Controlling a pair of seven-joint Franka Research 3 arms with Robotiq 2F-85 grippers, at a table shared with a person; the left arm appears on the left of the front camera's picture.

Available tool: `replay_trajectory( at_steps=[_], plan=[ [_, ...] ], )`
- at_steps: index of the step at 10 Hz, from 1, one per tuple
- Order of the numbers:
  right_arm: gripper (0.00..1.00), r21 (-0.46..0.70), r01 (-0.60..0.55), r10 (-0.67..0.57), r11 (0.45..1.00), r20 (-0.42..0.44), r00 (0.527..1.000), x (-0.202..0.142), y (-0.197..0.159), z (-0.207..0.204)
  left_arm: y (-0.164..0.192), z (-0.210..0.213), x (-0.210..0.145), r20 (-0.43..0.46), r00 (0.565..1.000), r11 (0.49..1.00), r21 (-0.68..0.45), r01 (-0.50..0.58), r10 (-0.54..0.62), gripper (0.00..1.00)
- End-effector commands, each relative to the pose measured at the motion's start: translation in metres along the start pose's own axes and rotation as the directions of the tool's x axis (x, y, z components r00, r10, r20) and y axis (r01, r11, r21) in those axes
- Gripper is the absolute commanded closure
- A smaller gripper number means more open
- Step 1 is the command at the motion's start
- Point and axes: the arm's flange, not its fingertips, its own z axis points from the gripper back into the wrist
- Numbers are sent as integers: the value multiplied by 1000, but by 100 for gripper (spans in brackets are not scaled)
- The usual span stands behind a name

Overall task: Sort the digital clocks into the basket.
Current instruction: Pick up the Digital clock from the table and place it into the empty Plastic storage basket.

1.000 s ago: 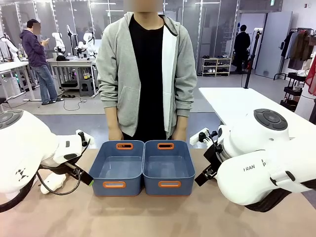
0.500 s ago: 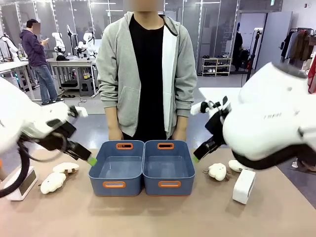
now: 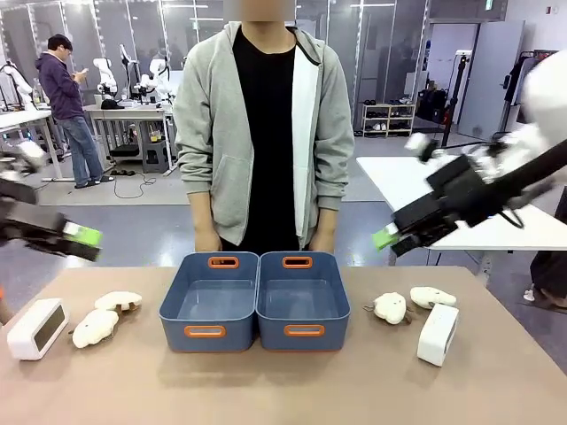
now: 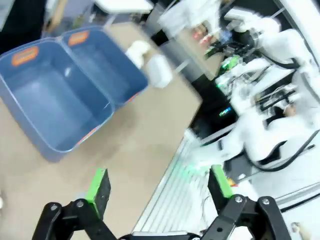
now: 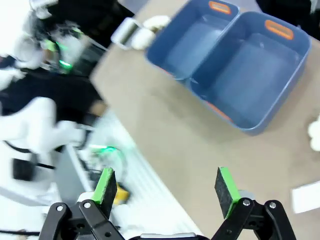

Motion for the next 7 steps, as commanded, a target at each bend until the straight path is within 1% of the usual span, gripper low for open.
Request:
replay_trajectory(
  at_steps=[1,2,3,4,5,6,7],
  plan=[
    [0,134,173,-190,976,134,972,-49,-36,58,7,69,-63,181,980,995,-75,-73,86,0],
    [0,154,186,-214,970,194,957,-71,-41,82,1,99,-92,246,964,994,-77,-80,96,0],
    [0,154,211,-246,965,262,933,-90,-50,104,-1,127,-114,302,947,994,-55,-98,110,0],
    [0,157,248,-286,956,314,905,-109,-58,121,-3,153,-132,349,927,990,-14,-143,139,0],
    [0,169,294,-336,941,360,870,-134,-64,136,-14,181,-153,405,899,980,36,-197,166,0],
    [0,175,306,-352,936,404,845,-148,-70,146,-15,195,-165,439,881,974,57,-220,173,0],
    [0,172,315,-359,933,440,823,-160,-73,154,-14,201,-172,441,876,965,72,-253,196,0]
  ],
)
